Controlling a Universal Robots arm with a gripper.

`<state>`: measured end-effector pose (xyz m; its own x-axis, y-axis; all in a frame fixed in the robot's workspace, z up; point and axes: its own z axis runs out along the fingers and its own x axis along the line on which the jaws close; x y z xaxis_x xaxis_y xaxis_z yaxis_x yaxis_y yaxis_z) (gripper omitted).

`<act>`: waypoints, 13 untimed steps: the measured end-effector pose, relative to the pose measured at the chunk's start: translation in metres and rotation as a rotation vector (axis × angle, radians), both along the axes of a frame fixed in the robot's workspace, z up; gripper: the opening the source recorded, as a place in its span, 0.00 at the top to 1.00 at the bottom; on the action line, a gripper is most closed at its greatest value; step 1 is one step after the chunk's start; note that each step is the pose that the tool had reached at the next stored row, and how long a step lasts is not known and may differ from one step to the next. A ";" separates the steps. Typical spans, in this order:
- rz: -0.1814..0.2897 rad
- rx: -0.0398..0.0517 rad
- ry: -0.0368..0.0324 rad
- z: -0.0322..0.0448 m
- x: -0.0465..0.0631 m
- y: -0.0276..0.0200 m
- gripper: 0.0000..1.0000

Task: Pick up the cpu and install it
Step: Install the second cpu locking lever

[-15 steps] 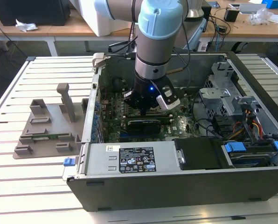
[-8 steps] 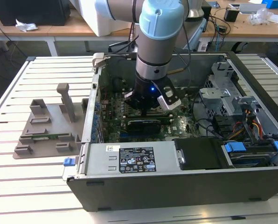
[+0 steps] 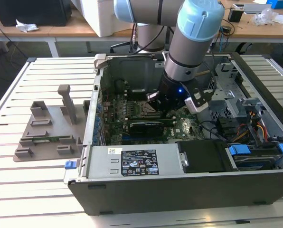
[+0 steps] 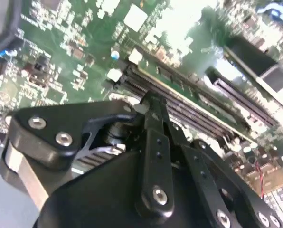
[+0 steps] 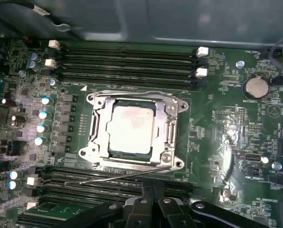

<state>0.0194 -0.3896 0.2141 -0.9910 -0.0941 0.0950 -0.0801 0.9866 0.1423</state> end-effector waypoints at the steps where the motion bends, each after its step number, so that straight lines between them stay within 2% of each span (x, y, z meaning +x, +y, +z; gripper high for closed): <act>1: 0.000 0.0027 0.0000 0.0000 0.000 0.0010 0.89; 3: 0.000 0.0102 0.0000 -0.0001 0.000 0.0064 0.89; 6: 0.000 0.0139 0.0000 0.0000 -0.003 0.0073 0.89; 8: 0.000 0.0181 0.0001 0.0000 -0.013 0.0073 0.89; 10: 0.000 0.0250 0.0000 -0.0010 -0.028 0.0069 0.89; 12: 0.000 0.0288 0.0000 -0.0019 -0.035 0.0057 0.89; 13: 0.000 0.0359 -0.0001 -0.0031 -0.043 0.0040 0.89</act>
<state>-0.0240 -0.3856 0.2110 -0.9910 -0.0975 0.0915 -0.0801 0.9808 0.1777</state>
